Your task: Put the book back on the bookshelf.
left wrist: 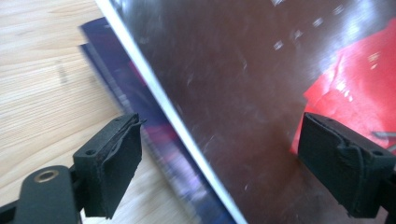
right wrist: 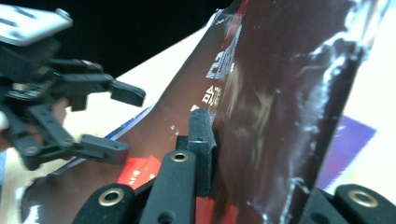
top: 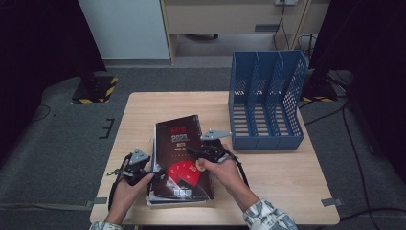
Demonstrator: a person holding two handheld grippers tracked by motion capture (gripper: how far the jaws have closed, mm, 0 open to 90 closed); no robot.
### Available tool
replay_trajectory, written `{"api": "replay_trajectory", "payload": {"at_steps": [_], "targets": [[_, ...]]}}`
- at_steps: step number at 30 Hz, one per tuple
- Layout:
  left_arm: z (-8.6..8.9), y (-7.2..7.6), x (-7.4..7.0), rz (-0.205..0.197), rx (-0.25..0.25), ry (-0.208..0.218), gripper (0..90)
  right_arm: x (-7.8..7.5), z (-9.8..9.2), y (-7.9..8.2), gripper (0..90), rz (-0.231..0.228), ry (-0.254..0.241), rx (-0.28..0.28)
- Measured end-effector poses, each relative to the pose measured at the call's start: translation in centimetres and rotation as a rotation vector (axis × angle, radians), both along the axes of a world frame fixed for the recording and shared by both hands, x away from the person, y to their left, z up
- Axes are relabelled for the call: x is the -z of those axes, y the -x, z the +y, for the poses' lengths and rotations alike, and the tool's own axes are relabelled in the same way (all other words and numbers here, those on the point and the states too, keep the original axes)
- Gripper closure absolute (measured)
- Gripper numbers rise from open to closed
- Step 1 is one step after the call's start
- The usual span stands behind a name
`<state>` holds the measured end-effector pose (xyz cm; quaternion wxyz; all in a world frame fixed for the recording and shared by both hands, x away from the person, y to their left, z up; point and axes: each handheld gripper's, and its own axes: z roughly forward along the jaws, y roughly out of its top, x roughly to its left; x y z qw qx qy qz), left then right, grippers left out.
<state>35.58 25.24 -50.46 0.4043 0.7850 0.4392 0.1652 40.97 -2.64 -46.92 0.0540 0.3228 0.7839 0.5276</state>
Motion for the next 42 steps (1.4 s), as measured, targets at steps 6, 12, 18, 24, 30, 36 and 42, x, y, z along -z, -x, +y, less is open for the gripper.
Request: {"api": "replay_trajectory", "payload": {"at_steps": [6,12,18,24,30,36,42], "targets": [[-0.7,-0.1,-0.3,-0.006,0.021,0.014,13.3,-0.5,-2.0,1.1,84.0,-0.071,-0.081,0.018],[-1.1,0.3,-0.6,-0.031,0.059,0.011,13.4,-1.7,-2.5,2.0,85.3,-0.152,-0.114,-0.015],[-1.2,0.2,-0.1,0.017,0.099,0.03,14.3,-2.2,-2.0,2.4,85.6,-0.19,-0.107,-0.037],[-1.3,0.1,0.0,0.03,0.116,0.035,15.1,-2.3,-2.1,2.2,85.8,-0.194,-0.117,-0.032],[-1.1,-0.1,0.1,0.038,0.13,0.057,18.0,-2.5,-2.1,1.9,86.0,-0.206,-0.129,-0.039],[-0.9,-0.9,0.1,0.056,0.143,0.093,25.9,-2.7,-1.6,1.2,86.2,-0.221,-0.138,-0.049],[-0.1,-2.2,-0.2,0.087,0.119,0.111,44.4,-3.2,-1.1,0.1,86.3,-0.241,-0.107,-0.061]]}}
